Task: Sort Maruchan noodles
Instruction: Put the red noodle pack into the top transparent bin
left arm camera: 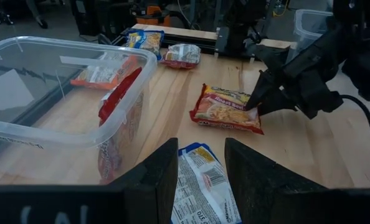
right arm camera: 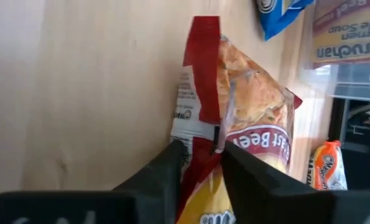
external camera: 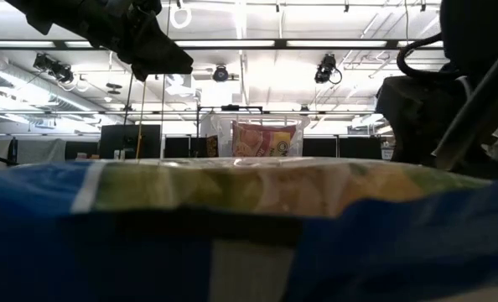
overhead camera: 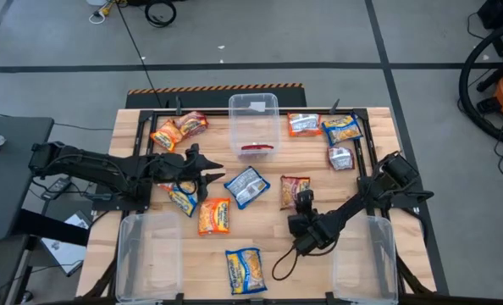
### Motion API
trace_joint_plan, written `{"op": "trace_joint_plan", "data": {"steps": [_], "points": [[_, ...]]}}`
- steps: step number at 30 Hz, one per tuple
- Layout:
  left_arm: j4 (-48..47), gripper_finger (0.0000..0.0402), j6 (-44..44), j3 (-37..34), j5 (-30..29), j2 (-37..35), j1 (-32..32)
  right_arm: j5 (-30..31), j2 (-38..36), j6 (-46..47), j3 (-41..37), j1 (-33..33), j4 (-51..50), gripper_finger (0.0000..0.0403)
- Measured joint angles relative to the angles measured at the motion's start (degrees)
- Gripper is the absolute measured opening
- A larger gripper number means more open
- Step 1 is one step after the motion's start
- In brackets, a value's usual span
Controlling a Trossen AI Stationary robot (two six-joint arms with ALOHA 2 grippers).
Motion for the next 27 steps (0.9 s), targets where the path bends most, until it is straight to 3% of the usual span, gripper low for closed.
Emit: {"op": "trace_joint_plan", "data": {"steps": [5, 11, 19, 27], "points": [[0.00, 0.0137, -0.11, 0.00, -0.02, 0.00, 0.00, 0.20, 0.11, -0.15, 2.60, -0.16, -2.26, 0.0062], [-0.26, 0.0137, -0.11, -0.02, 0.25, -0.27, -0.07, -3.65, -0.21, -3.76, 10.94, -1.43, -10.11, 0.0008], [-0.17, 0.0137, -1.37, -0.04, 7.28, -4.26, -0.50, -6.58, -6.43, -10.93, 24.29, -7.05, -20.87, 0.0005], [0.79, 0.0137, 1.41, -0.04, 7.74, -4.85, -3.89, -8.66, -13.66, -24.86, 41.61, -18.59, -24.11, 0.0004]]}}
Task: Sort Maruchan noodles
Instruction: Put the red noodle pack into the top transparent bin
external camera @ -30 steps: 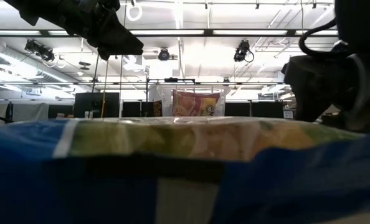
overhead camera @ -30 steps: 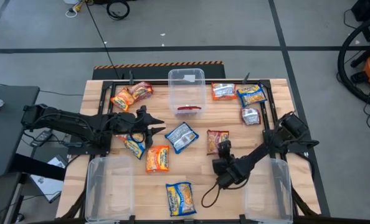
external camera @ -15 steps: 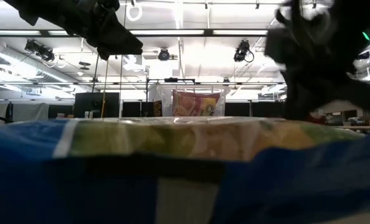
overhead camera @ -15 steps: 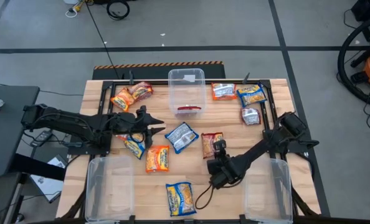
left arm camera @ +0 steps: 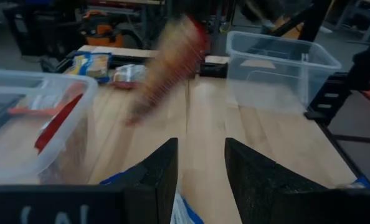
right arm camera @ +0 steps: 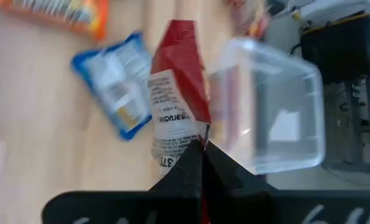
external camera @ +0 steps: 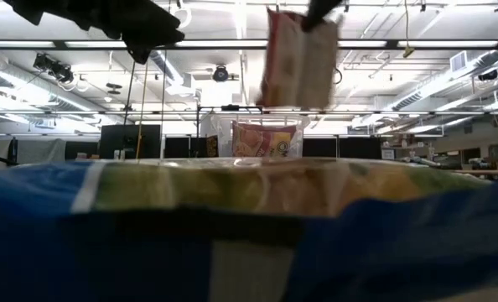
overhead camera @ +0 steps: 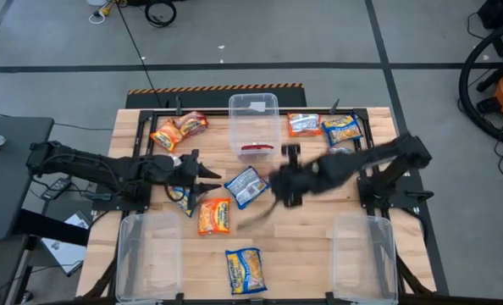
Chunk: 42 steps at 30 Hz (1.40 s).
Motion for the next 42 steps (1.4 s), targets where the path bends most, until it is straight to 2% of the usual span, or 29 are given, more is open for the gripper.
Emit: {"op": "trace_joint_plan", "data": {"steps": [5, 11, 14, 17, 28, 32, 36, 42], "points": [[1.34, 0.0137, 0.80, 0.00, -0.08, 0.00, -0.46, -9.08, -1.48, -9.71, 5.68, -12.48, 4.51, 0.0003], [1.24, 0.0137, 1.10, 0.00, -0.17, 0.00, -0.46, -26.62, 1.42, -15.39, 6.09, -27.90, 12.40, 0.0002], [1.14, 0.0137, 2.22, 0.00, -0.15, 0.00, -0.46, -33.68, 4.14, -16.94, 6.05, -33.50, 15.27, 0.0002], [1.07, 0.0137, 2.95, 0.00, -0.17, 0.00, -0.45, -37.03, 6.60, -18.33, 7.49, -37.12, 15.75, 0.0002], [1.11, 0.0137, 3.20, 0.00, -0.19, 0.11, -0.35, -46.20, 13.99, -22.31, 7.82, -42.72, 15.67, 0.0003], [1.14, 0.0137, 3.18, 0.00, -0.20, 0.11, -0.35, -46.76, 17.73, -24.02, 7.82, -43.24, 15.33, 0.0003], [1.14, 0.0137, 3.18, 0.00, -0.20, 0.11, -0.35, -50.33, 21.55, -24.23, 7.82, -43.56, 14.64, 0.0004], [1.18, 0.0137, 3.16, 0.00, -0.24, 0.11, -0.35, -51.84, 24.04, -24.62, 7.91, -44.08, 13.67, 0.0004]]}}
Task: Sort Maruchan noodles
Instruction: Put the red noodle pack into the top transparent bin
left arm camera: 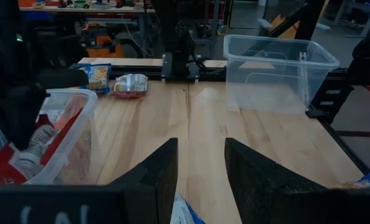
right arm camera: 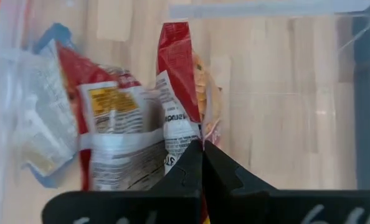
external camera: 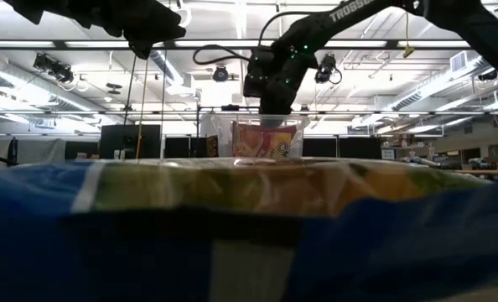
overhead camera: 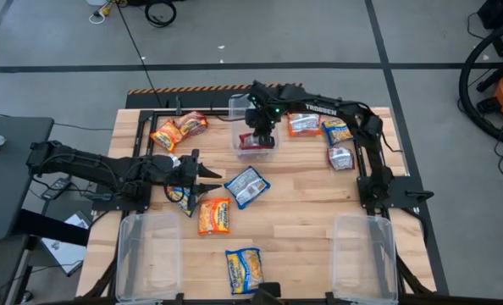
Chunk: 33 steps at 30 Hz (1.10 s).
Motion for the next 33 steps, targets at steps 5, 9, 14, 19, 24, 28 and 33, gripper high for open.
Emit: {"op": "trace_joint_plan", "data": {"steps": [5, 9, 14, 19, 24, 28, 33], "points": [[-0.02, 0.0137, -0.53, 0.00, 0.02, 0.00, -0.02, -0.21, 0.00, 0.24, -0.22, -0.36, 1.28, 0.0008], [0.04, 0.0137, -0.61, 0.02, 0.02, 0.00, -0.02, -0.20, -0.02, 0.38, -0.27, 0.02, 1.01, 0.0029], [0.46, 0.0137, -0.04, 0.02, 0.02, 0.00, -0.02, 0.14, -0.10, 0.65, -0.31, 0.87, 0.79, 0.0065], [0.68, 0.0137, 0.90, 0.04, 0.02, 0.00, -0.02, 3.19, -0.72, 2.61, 1.67, 1.81, -0.64, 0.0089], [0.76, 0.0137, 0.92, 0.07, 0.02, 0.00, -0.02, 3.40, -1.72, 4.07, 5.54, 3.05, -3.45, 0.0105], [0.82, 0.0137, 0.94, 0.09, 0.02, 0.00, -0.02, 5.45, -3.86, 5.02, 9.23, 4.44, -8.01, 0.0108], [0.84, 0.0137, 0.97, 0.09, 0.16, 0.00, -0.02, 14.15, -9.00, 10.58, 10.25, 6.46, -20.38, 0.0109]]}}
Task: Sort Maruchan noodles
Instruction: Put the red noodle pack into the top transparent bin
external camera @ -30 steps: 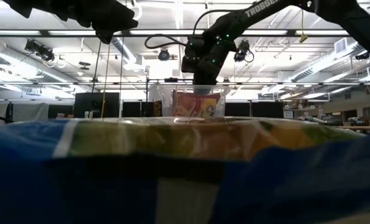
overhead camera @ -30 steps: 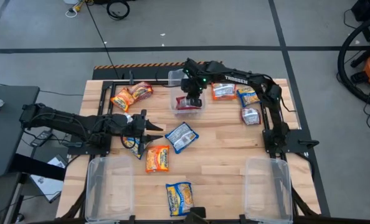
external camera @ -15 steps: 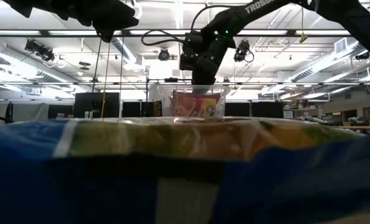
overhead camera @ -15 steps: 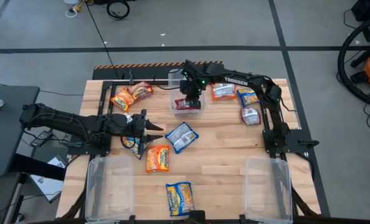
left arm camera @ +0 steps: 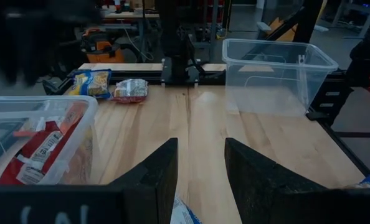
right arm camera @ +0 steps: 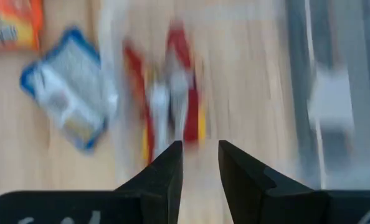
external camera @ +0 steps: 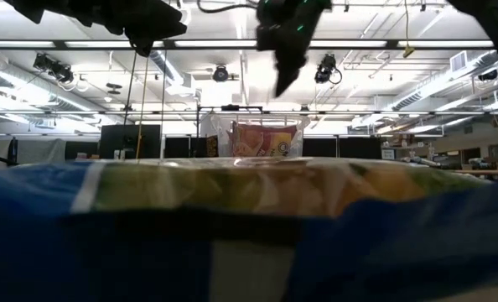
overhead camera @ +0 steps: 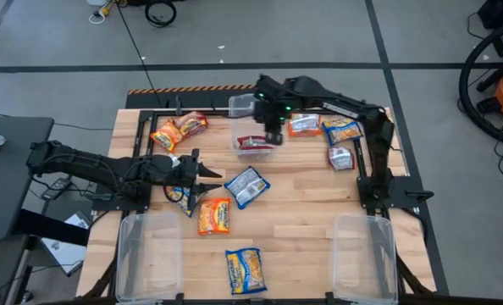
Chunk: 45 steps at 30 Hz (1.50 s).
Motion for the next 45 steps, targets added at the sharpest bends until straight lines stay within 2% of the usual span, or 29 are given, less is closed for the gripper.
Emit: {"op": "trace_joint_plan", "data": {"steps": [4, 9, 14, 18, 21, 24, 29, 36, 40, 45], "points": [[-0.01, 0.0137, 0.36, 0.00, -0.65, -0.02, 0.00, 1.91, -6.31, 6.84, -0.65, 1.62, -13.98, 0.0108], [0.04, 0.0137, 2.04, 0.00, -3.22, -0.02, 0.00, 6.59, -16.82, 18.67, -7.98, 4.30, -15.39, 0.0108], [0.91, 0.0137, 1.12, 0.00, -3.17, -0.02, 0.00, 13.74, -26.67, 33.99, -23.63, 6.95, -14.16, 0.0108], [1.45, 0.0137, 1.04, 0.00, -3.16, -0.04, -0.02, 14.61, -32.39, 46.34, -39.90, 8.14, -9.91, 0.0118], [1.44, 0.0137, 0.99, 0.00, -3.16, -0.04, -0.02, 12.38, -33.77, 50.78, -49.71, 8.31, -5.79, 0.0135], [1.43, 0.0137, 0.97, 0.00, -3.16, -0.04, -0.02, 11.26, -33.02, 51.90, -55.75, 7.83, -3.43, 0.0161], [1.40, 0.0137, 0.97, 0.00, -3.16, -0.04, -0.02, 18.88, -32.71, 58.80, -62.53, 6.19, -0.92, 0.0218], [1.34, 0.0137, 0.95, -0.02, -3.16, -0.04, -0.02, 22.84, -34.09, 64.89, -71.35, 2.91, 6.23, 0.0291], [1.32, 0.0137, 1.26, -0.02, -3.16, -0.04, -0.02, 23.34, -35.23, 65.04, -75.04, 1.65, 10.83, 0.0313], [1.32, 0.0137, 1.39, -0.02, -3.16, -0.04, -0.02, 22.29, -36.45, 61.94, -79.77, -0.69, 18.62, 0.0317]]}}
